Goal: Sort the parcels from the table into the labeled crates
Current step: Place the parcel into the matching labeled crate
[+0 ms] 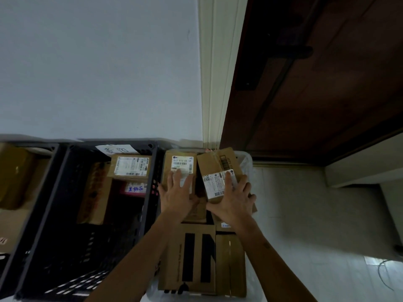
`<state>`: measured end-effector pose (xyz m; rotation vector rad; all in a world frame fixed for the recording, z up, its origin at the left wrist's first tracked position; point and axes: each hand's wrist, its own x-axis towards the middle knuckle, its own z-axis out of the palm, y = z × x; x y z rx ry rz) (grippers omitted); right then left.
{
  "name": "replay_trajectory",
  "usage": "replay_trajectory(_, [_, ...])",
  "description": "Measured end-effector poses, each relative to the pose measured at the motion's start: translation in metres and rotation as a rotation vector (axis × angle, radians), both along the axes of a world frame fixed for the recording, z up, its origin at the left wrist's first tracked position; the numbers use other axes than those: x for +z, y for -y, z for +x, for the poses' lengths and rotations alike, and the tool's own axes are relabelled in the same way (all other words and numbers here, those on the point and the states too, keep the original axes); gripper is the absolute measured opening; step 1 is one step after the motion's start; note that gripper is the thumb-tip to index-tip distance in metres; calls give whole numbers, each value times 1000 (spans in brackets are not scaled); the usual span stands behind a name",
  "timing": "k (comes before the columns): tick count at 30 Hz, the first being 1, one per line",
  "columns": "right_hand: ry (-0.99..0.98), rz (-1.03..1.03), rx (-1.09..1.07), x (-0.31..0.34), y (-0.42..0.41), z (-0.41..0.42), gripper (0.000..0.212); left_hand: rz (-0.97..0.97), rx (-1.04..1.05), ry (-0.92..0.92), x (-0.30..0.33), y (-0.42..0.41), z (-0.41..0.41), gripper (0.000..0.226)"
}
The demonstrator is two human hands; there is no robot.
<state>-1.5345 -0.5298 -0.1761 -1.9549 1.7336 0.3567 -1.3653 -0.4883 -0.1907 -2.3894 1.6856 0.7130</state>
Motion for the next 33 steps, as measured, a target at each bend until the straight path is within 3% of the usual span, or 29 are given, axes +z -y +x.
replay_trajectory(15, [15,-32,-231,-3,-17,25,124,-4,-49,18,1,-3,10,81])
replay_trajectory(33, [-31,32,-210,-7,-19,24,126,-43,169,-83,-11,0,4,88])
